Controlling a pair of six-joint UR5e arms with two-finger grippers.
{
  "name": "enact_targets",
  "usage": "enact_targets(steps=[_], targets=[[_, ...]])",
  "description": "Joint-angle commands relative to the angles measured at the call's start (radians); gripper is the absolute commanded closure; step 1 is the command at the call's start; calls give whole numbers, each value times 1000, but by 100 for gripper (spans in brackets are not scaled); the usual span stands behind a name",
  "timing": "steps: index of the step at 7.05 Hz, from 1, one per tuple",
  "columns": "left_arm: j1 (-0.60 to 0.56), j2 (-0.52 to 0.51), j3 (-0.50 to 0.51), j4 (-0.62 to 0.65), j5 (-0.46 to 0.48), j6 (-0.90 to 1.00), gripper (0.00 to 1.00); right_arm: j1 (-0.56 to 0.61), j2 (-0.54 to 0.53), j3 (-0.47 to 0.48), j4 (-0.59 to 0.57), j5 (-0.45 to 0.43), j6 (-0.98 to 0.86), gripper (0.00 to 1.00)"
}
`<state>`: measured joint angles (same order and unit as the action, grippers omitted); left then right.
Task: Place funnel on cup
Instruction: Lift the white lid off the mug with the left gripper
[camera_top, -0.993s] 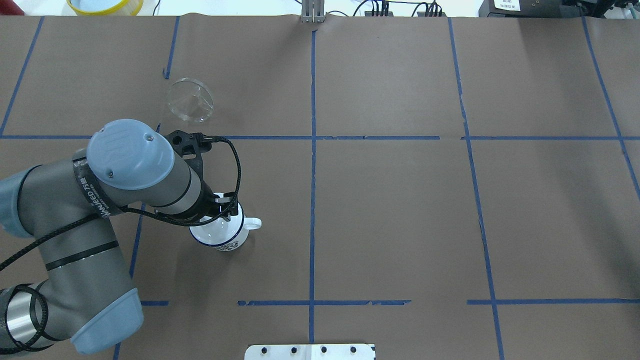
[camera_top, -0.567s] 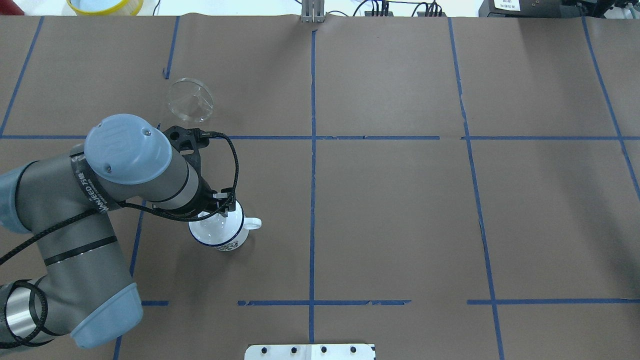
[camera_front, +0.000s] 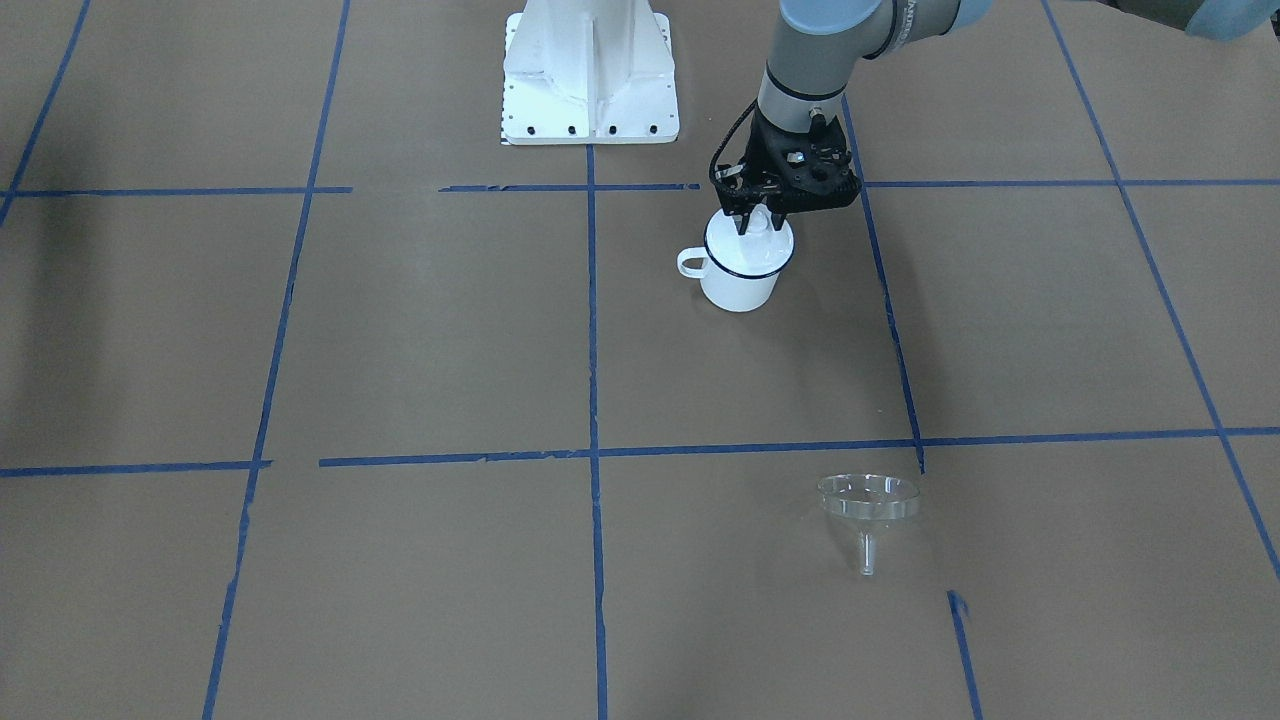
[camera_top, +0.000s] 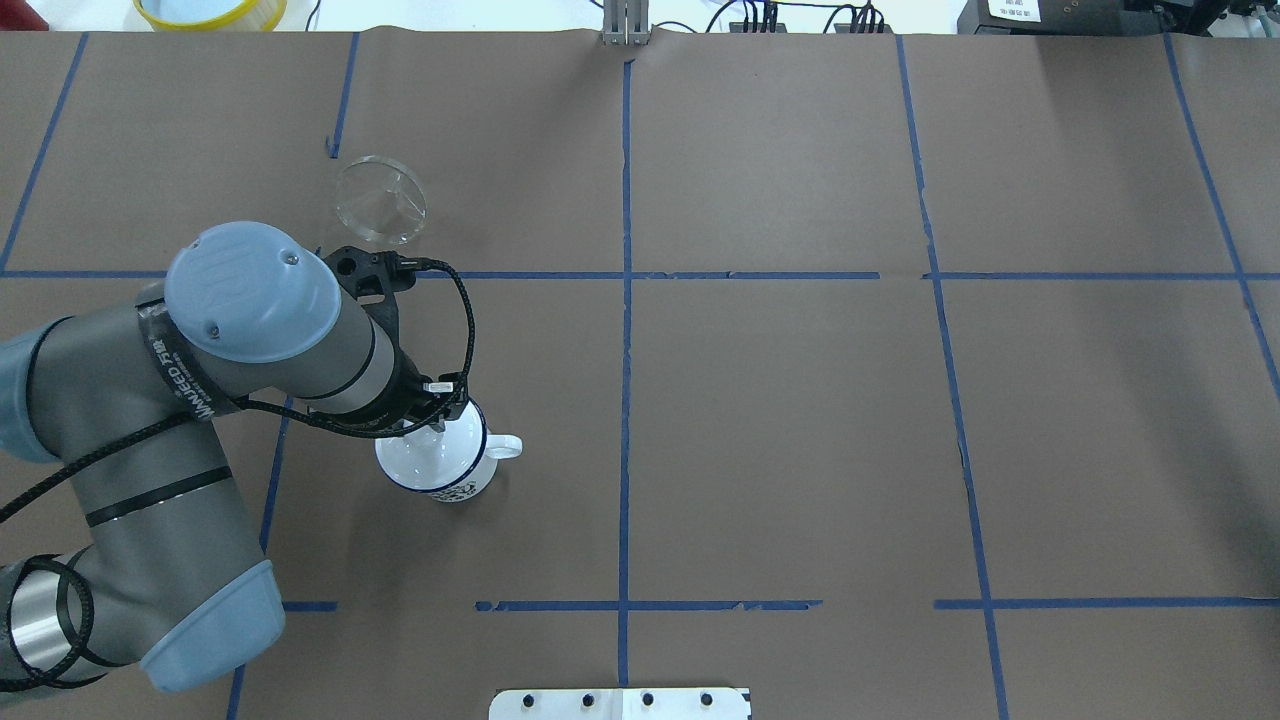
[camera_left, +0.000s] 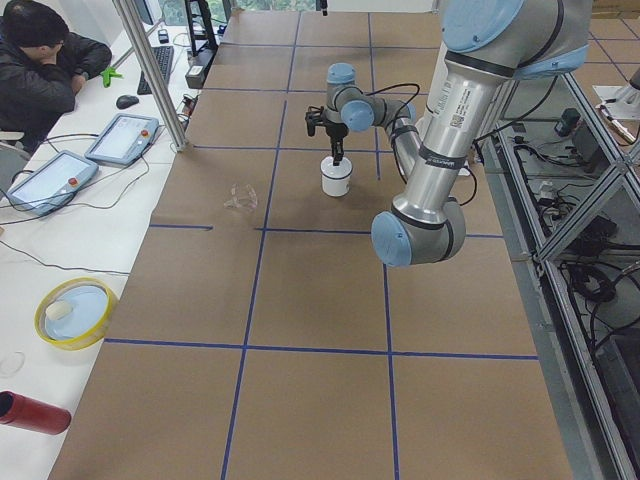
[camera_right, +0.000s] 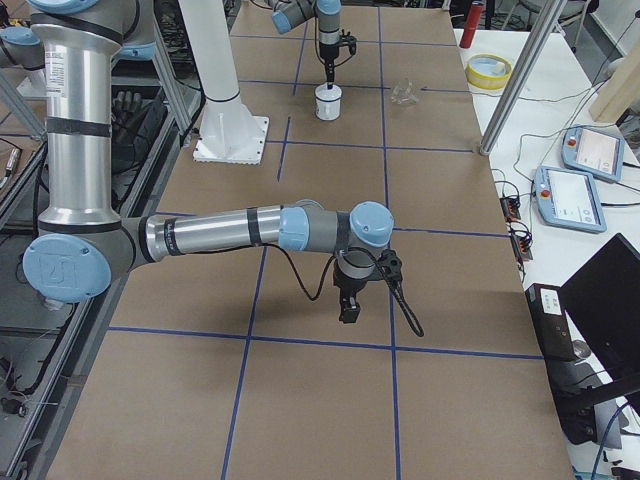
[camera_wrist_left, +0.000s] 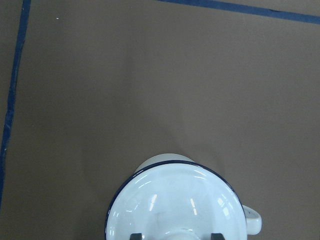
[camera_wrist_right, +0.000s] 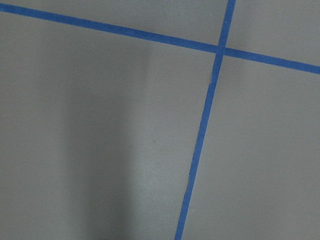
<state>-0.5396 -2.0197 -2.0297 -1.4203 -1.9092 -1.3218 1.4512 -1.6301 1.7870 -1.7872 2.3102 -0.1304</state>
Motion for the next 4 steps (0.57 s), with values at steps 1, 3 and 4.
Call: enact_targets(steps=[1,3,4], targets=[[0,-2,-7,9,-1,-2,100,0,-1,0,0,0,0,0],[-63,-19,-81,122,-8,3,100,0,0,0,0,0,0,0],[-147,-23,-119,176,-8,44,100,0,-1,0,0,0,0,0]])
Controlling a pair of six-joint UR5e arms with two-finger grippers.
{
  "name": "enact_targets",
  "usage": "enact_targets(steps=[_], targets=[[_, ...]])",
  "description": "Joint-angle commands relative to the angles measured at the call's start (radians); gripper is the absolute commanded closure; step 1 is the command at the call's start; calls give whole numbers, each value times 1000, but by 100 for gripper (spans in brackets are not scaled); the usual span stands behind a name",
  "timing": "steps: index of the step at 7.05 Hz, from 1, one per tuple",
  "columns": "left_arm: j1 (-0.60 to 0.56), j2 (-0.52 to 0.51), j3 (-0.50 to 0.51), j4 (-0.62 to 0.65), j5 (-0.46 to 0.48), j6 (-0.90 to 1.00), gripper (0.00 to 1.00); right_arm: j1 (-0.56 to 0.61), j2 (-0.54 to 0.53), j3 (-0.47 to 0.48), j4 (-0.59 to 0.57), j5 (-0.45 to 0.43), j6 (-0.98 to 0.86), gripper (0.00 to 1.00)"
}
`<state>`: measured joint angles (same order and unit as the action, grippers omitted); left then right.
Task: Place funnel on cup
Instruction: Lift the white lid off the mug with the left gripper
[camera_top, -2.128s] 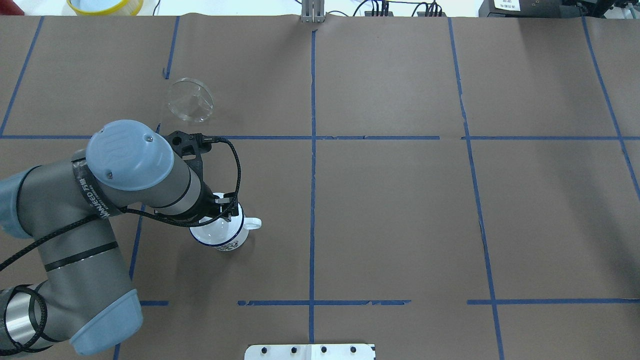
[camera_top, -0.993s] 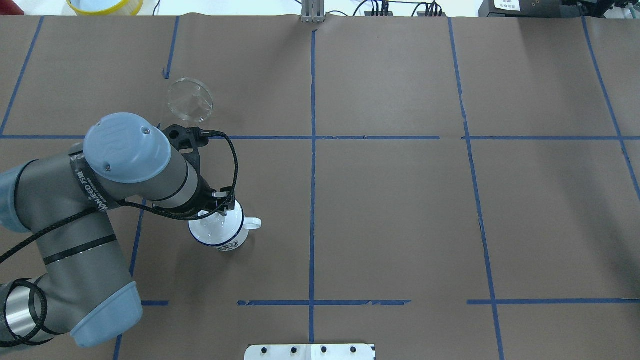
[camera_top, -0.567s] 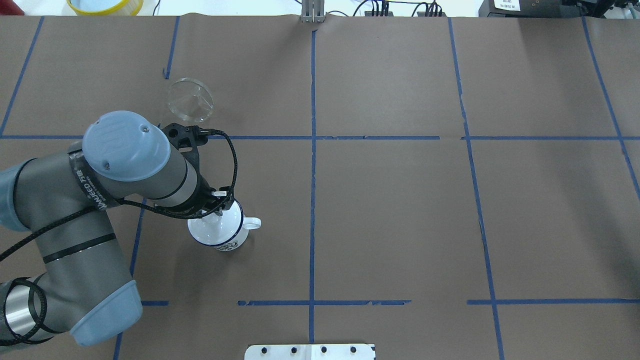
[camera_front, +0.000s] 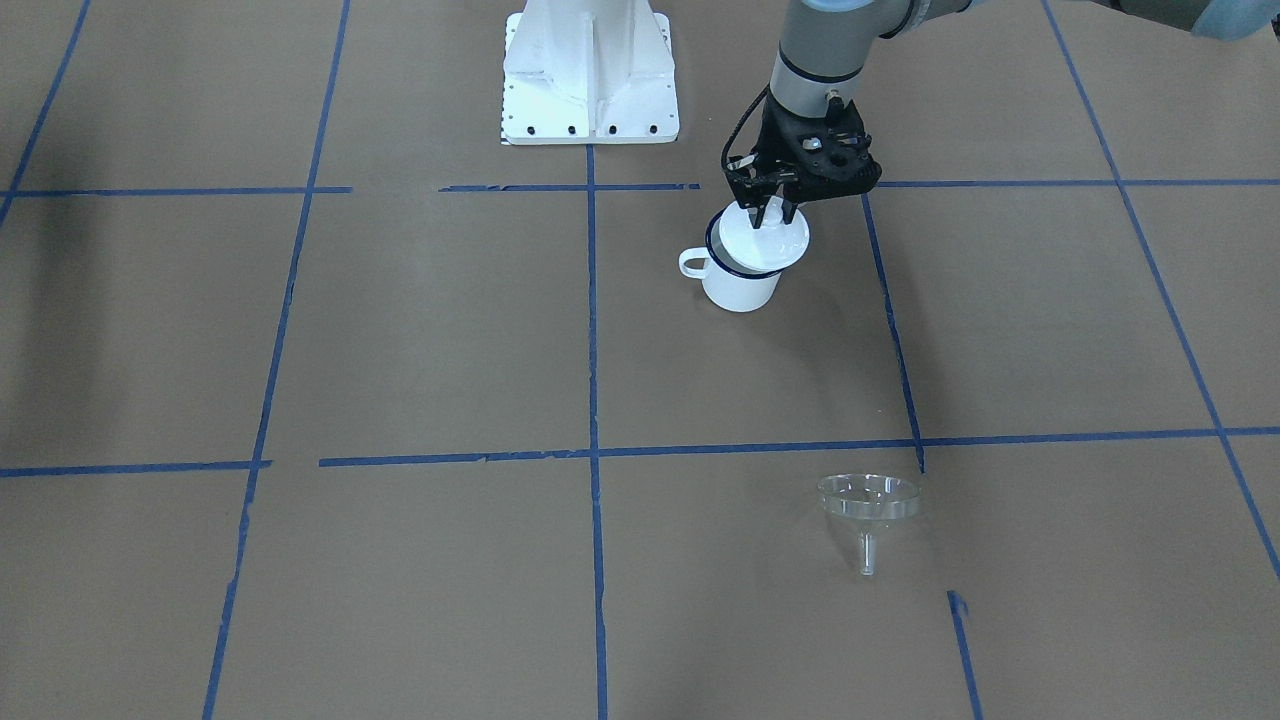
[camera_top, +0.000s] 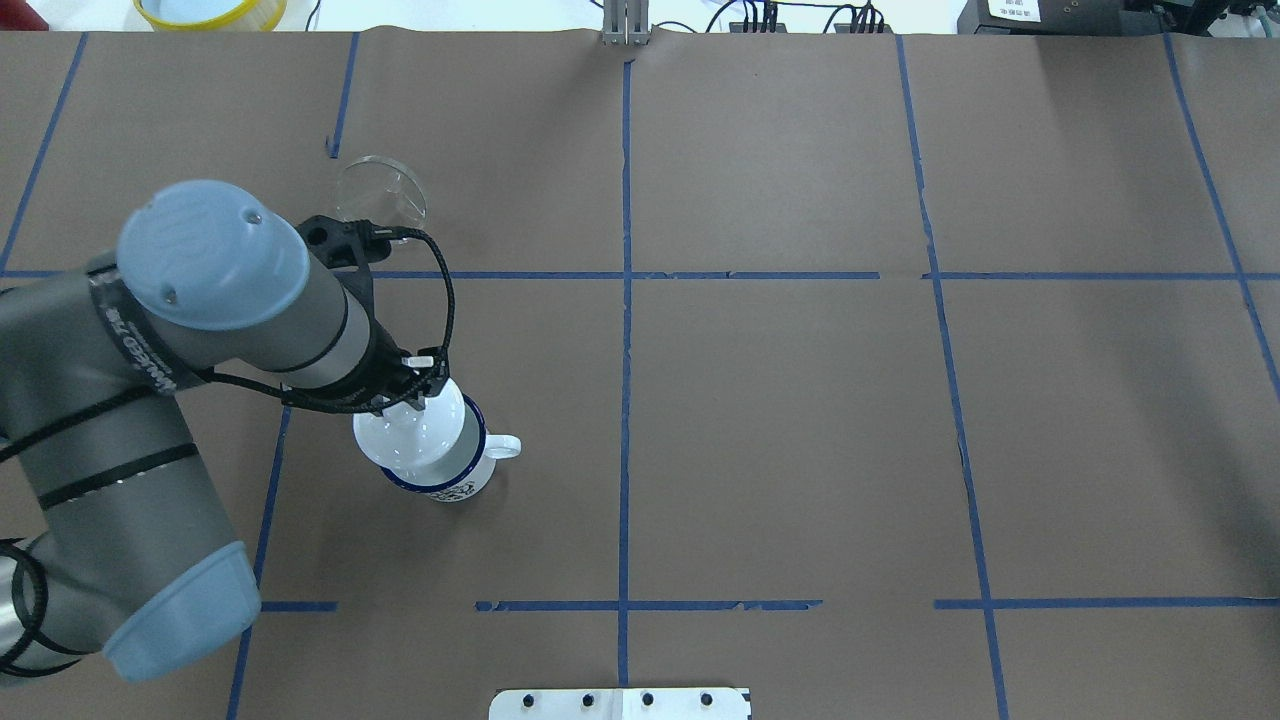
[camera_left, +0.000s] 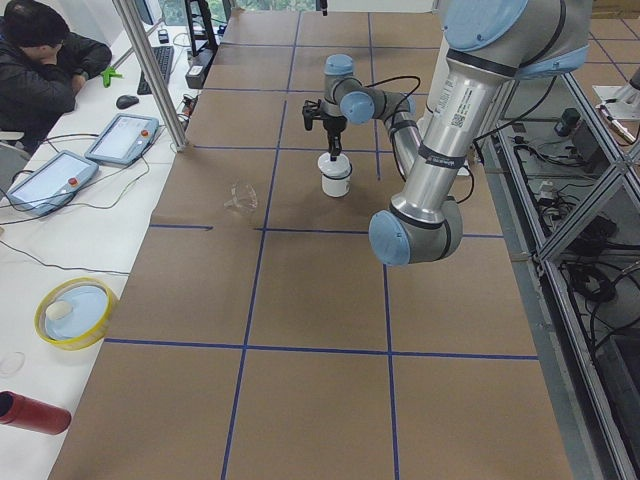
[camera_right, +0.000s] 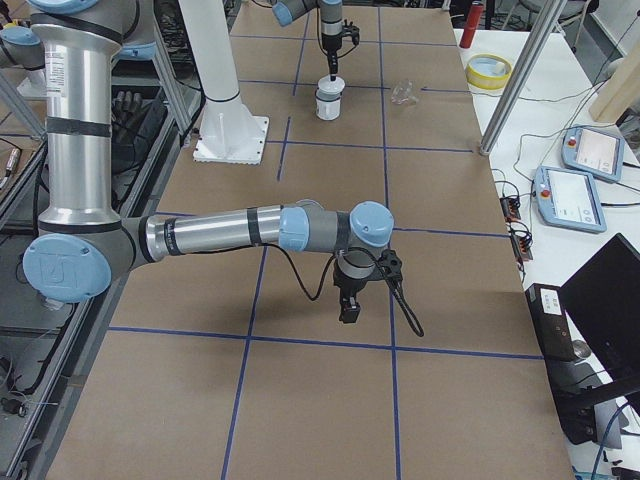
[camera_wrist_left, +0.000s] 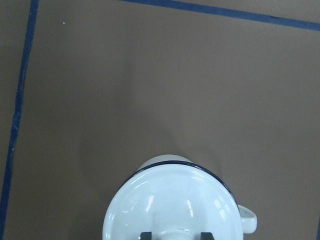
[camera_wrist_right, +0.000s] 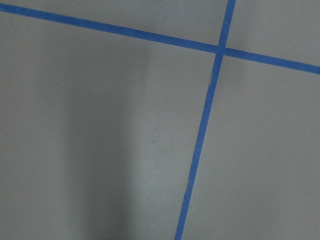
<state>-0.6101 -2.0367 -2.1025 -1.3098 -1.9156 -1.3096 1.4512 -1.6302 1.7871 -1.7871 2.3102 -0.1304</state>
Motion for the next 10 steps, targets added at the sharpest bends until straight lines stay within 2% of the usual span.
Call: enact_targets(steps=[1,3,5,7,10], targets=[[-144,-11,-91,125,-5,127,100,0,0,0,0,0,0,0],[-189,41,-90,116,-7,249,100,0,0,0,0,0,0,0],[-186,174,-39,-120,-10,224,100,0,0,-1,0,0,0,0],[-171,207,79,-311,-10,103,100,0,0,-2,0,0,0,0],[-54,225,136,-348,1,8,100,0,0,-1,0,0,0,0]])
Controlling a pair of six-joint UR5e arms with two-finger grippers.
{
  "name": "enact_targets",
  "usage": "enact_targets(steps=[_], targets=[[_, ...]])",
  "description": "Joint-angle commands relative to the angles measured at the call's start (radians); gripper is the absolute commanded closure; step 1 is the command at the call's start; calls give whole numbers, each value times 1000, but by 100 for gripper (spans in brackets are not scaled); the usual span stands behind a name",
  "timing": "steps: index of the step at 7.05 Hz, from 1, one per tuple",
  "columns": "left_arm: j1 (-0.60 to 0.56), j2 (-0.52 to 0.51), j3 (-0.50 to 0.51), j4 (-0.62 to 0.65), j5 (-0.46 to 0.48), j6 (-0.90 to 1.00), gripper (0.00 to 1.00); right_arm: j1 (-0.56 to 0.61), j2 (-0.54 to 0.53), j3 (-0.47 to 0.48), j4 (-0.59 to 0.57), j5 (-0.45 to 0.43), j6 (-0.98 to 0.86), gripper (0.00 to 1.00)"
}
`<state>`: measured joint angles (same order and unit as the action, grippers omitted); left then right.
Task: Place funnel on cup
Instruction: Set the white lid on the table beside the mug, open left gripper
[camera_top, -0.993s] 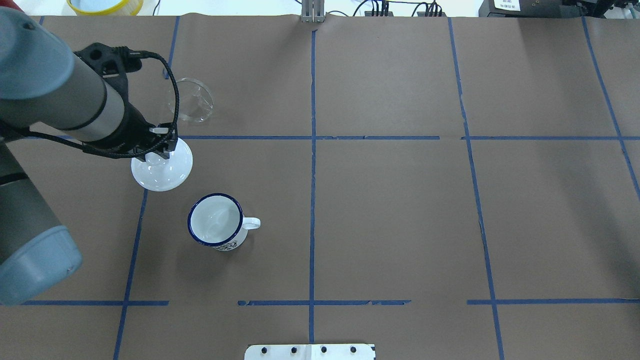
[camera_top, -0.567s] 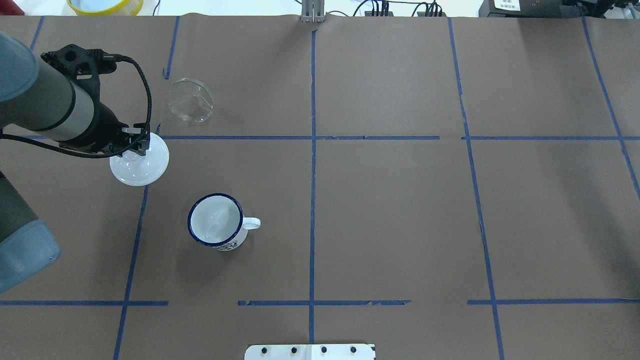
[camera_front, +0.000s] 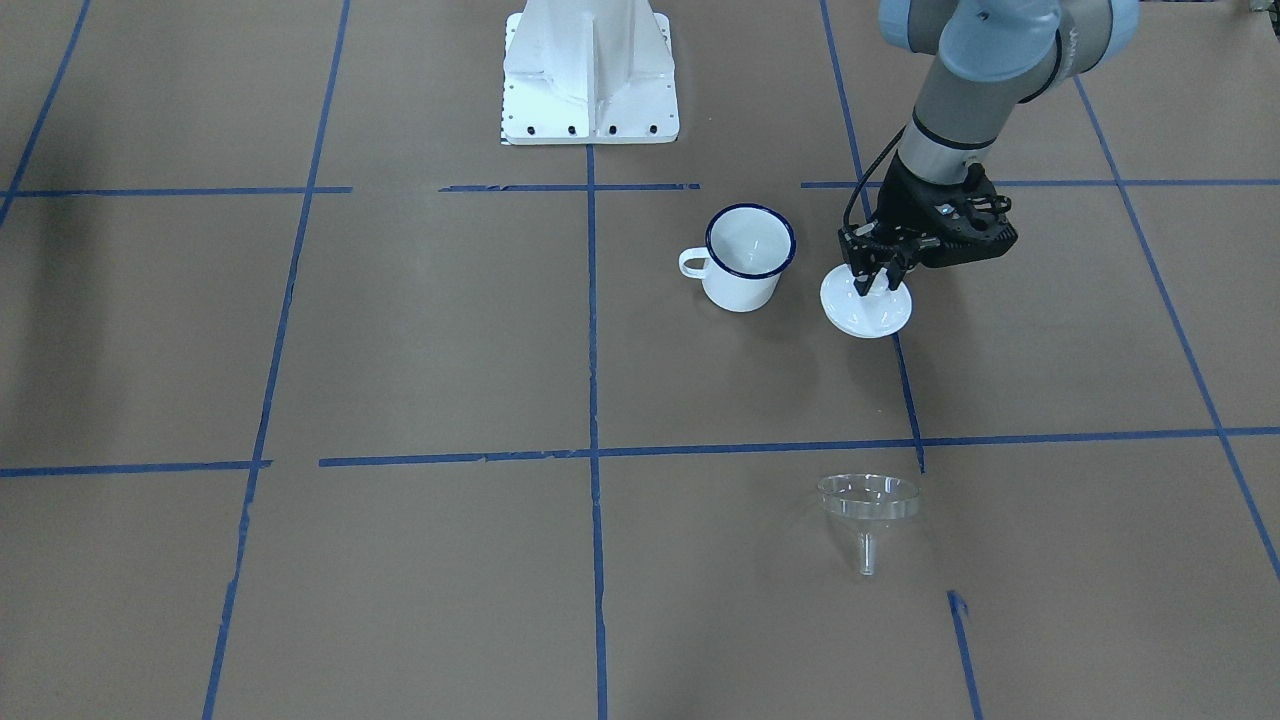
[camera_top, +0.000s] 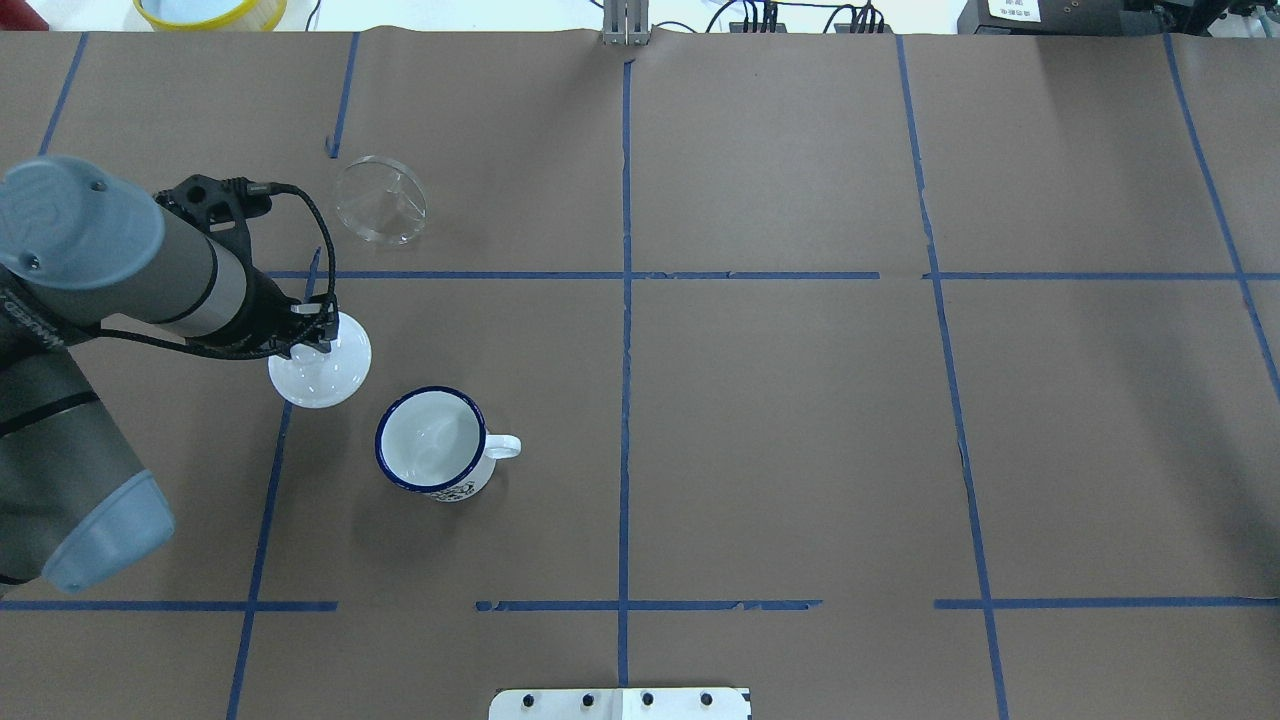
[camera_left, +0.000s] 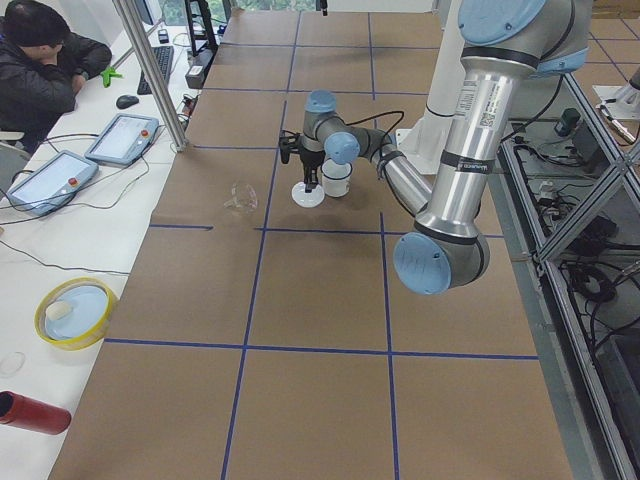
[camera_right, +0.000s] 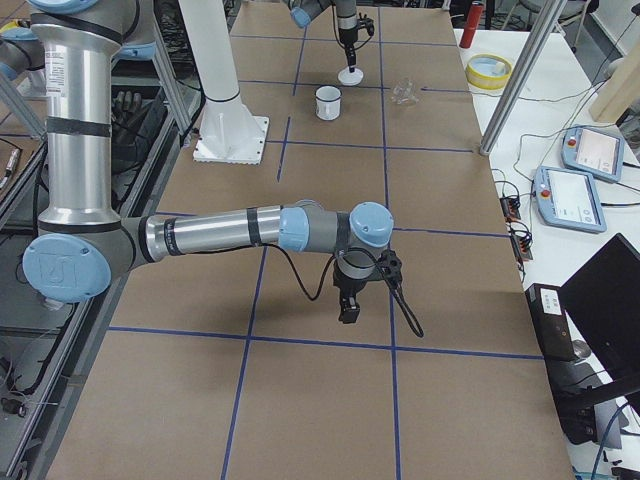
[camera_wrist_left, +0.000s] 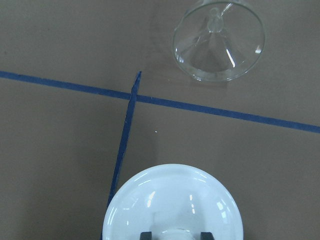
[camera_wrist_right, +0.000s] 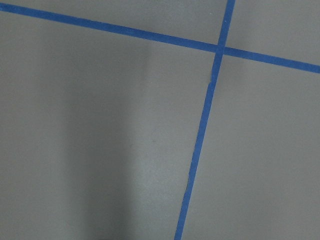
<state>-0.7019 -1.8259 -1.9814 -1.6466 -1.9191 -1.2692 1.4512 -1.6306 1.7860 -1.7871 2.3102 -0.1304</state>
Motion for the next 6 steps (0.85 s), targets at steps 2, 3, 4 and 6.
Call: enact_targets(steps=[2,3,4,6], targets=[[47,53,71,-135,3,-32,100,0,0,1,-1,0,0,0],[47,53,105,-188,0,-29,100,0,2,1,0,0,0,0],[47,47,117,-190,-1,-27,92,0,0,0,0,0,0,0],[47,45,113,-185,-3,-24,0,0,0,0,0,0,0,0]])
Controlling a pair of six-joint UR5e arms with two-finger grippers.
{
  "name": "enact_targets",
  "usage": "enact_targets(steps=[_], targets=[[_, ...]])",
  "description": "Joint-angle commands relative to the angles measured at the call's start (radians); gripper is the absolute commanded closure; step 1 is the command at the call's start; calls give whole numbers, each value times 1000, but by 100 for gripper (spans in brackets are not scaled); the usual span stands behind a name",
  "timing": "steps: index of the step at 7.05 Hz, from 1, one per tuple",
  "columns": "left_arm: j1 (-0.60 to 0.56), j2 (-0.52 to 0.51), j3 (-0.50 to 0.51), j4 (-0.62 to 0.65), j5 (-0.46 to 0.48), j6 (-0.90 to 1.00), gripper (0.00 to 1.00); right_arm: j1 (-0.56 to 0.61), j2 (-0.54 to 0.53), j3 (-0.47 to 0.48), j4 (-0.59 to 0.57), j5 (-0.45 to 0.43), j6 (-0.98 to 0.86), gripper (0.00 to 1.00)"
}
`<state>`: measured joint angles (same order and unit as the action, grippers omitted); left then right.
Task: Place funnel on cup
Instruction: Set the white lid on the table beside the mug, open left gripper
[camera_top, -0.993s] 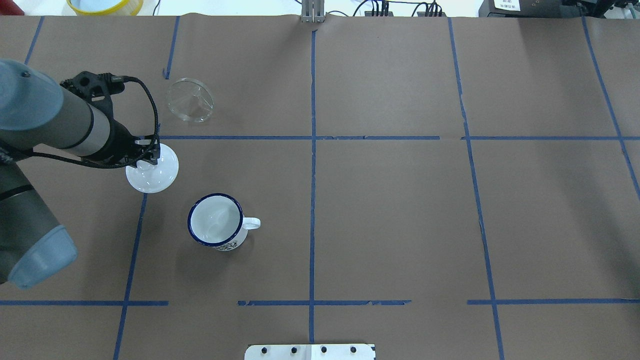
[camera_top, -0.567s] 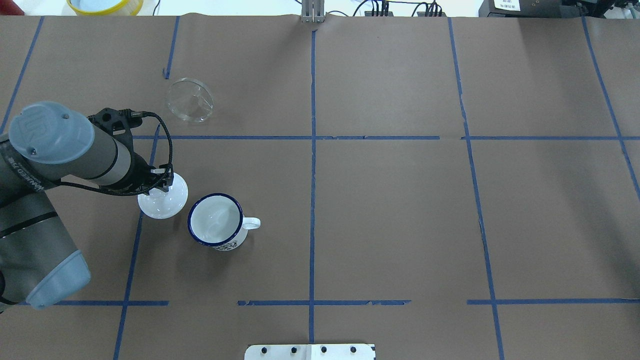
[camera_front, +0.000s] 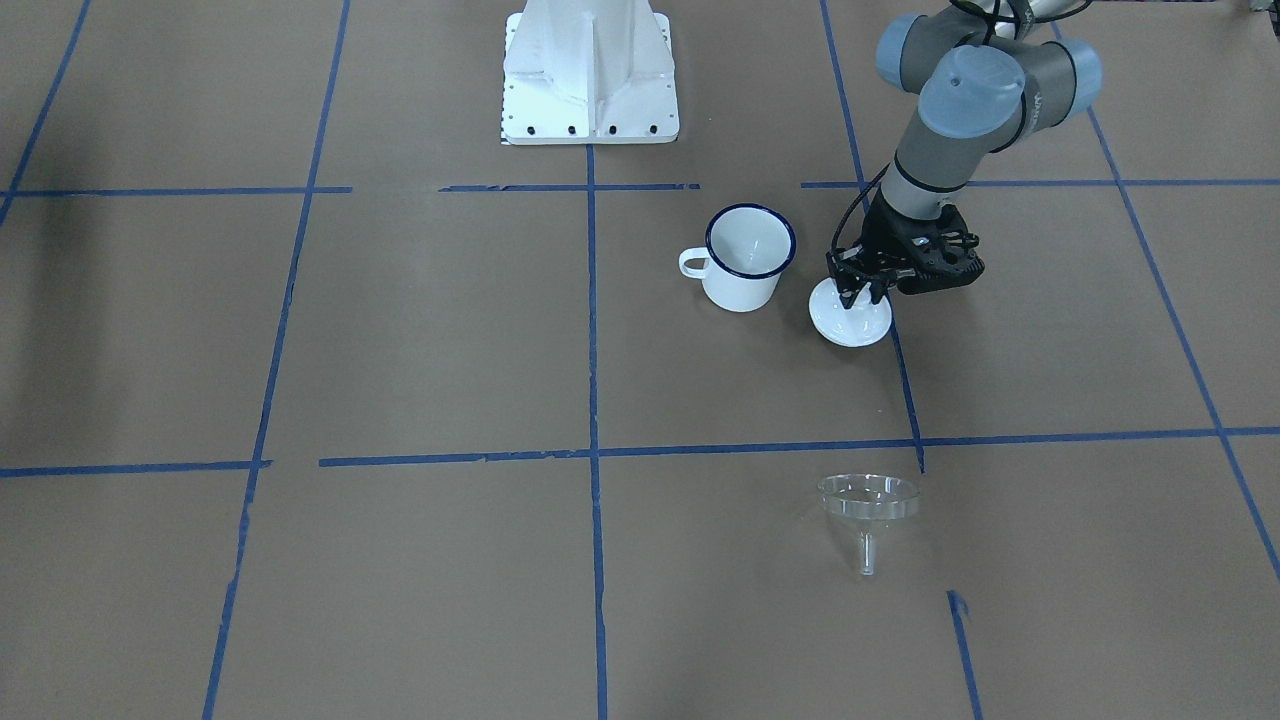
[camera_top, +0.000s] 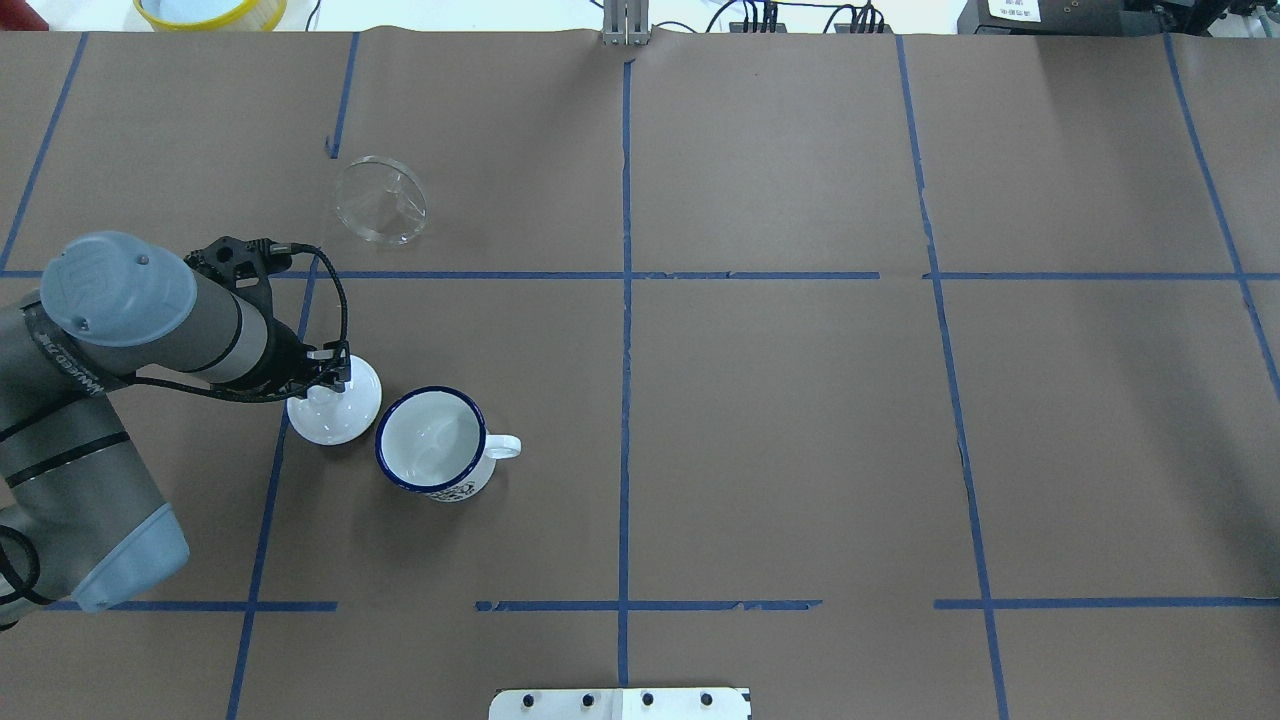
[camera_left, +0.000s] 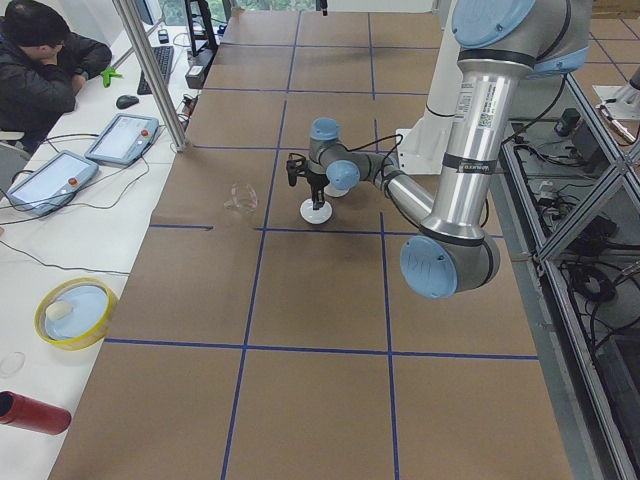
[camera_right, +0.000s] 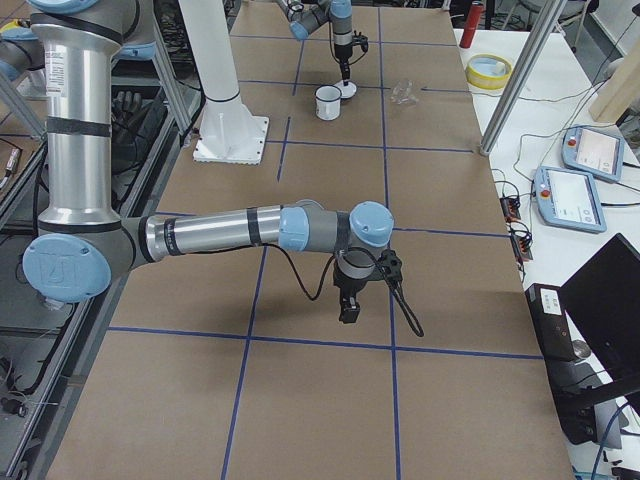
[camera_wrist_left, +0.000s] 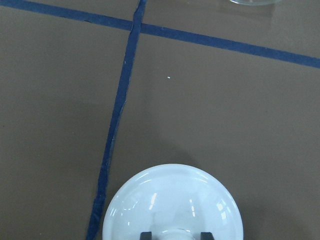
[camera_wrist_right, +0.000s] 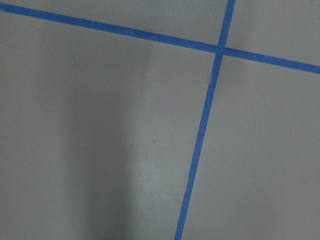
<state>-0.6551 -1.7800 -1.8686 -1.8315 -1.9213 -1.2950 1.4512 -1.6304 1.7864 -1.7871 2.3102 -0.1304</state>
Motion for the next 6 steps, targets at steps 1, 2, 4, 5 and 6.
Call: enact_targets(steps=[1,2,4,5,6], targets=[[0,-2,-1,8,-1,2,0,0,0,1,0,0,0,0],[-7,-2,-13,11,1,0,0,0,1,-1,0,0,0,0],[-154,-56,-23,30,-114,-10,0,0,0,1,0,0,0,0],[-185,-102,-17,66,-119,-50,0,0,0,1,0,0,0,0],[-196,-166,17,67,-108,-205,0,0,1,1,0,0,0,0]])
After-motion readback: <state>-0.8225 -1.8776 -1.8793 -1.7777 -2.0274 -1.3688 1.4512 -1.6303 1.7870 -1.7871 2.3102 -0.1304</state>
